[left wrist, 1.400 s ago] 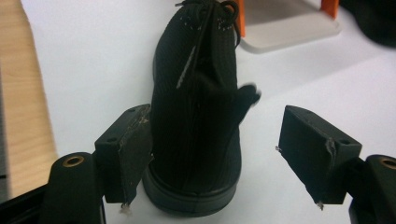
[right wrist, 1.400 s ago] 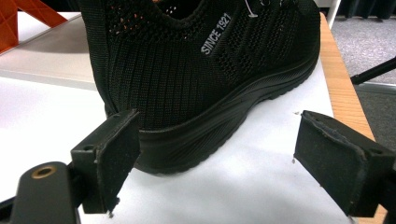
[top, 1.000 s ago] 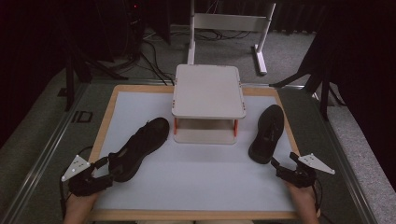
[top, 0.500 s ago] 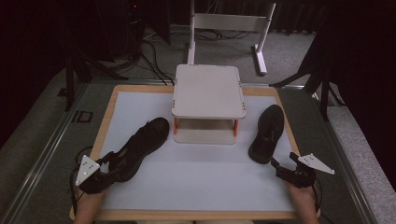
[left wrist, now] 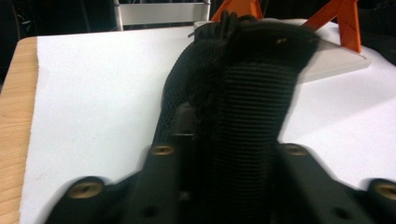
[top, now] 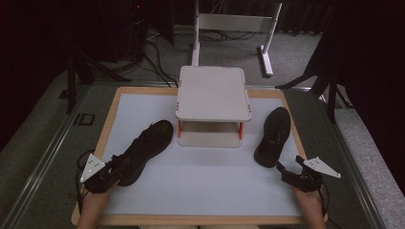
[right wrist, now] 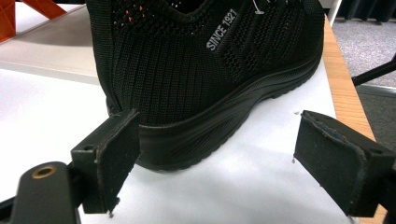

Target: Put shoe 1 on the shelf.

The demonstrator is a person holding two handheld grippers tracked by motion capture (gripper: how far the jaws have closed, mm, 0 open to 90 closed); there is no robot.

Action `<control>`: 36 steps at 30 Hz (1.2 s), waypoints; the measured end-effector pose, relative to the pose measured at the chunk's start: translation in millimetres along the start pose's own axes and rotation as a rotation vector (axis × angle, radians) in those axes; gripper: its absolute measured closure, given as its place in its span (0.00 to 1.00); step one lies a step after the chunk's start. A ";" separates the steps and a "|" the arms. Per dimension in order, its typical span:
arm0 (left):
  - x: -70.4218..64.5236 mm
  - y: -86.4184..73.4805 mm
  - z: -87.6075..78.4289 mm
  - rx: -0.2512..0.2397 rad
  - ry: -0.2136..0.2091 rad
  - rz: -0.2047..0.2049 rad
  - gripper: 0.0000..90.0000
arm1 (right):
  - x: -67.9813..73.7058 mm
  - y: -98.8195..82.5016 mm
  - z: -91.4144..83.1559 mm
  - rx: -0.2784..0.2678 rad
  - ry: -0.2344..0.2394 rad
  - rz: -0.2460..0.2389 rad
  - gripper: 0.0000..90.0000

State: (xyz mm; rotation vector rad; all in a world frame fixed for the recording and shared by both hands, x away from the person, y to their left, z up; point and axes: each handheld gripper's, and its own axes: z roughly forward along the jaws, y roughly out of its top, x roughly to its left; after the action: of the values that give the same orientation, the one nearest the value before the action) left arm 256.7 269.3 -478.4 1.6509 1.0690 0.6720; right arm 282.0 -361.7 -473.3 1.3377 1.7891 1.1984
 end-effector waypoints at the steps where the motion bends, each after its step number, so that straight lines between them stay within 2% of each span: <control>1: -0.1 -0.4 0.0 -0.001 -0.001 -0.001 0.88 | -0.1 0.0 0.1 0.001 0.000 0.001 0.16; 5: -2.8 -1.9 -0.9 -0.020 0.020 0.023 0.94 | 0.2 -0.1 0.3 0.001 -0.003 -0.002 0.16; 12: -9.1 0.8 -7.9 -0.066 0.008 0.018 0.94 | -0.8 -0.5 -1.1 -0.017 0.014 0.007 0.14; 15: -12.1 5.3 -11.4 -0.072 0.034 0.000 0.94 | -0.8 -0.7 -1.7 -0.019 0.020 0.004 0.14; 18: -20.1 10.5 -15.8 -0.077 0.088 0.017 0.94 | -2.0 -0.7 -2.2 -0.023 0.020 0.016 0.14; 20: -27.1 13.2 -19.0 -0.088 0.120 0.014 0.94 | -2.2 -0.7 -2.5 -0.027 0.020 0.019 0.14; 22: -34.6 14.5 -21.9 -0.106 0.146 0.016 0.94 | -2.0 -0.8 -2.1 -0.023 0.019 0.017 0.14; 24: -42.1 13.9 -24.3 -0.137 0.157 0.036 0.94 | -1.6 -0.8 -2.0 -0.022 0.017 0.013 0.14; 26: -47.6 12.0 -26.1 -0.152 0.139 0.017 0.94 | -1.4 -0.8 -2.0 -0.022 0.017 0.011 0.14; 30: -63.7 9.0 -29.5 -0.137 0.114 0.033 0.94 | -1.2 -0.9 -1.9 -0.021 0.018 0.009 0.14; 32: -66.4 8.5 -30.4 -0.135 0.111 0.034 0.94 | -0.9 -0.9 -1.7 -0.018 0.018 0.008 0.14; 33: -74.4 8.4 -32.1 -0.130 0.100 0.028 0.94 | -0.8 -0.9 -1.6 -0.017 0.017 0.006 0.14; 36: -84.5 11.1 -31.2 -0.129 0.086 0.032 0.94 | -0.4 -0.8 -1.3 -0.013 0.017 0.003 0.14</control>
State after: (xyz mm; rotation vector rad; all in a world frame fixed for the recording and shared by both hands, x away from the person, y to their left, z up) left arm 196.3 207.0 -452.0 1.5425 1.0399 0.8220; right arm 280.7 -362.5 -473.5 1.3267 1.7886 1.2241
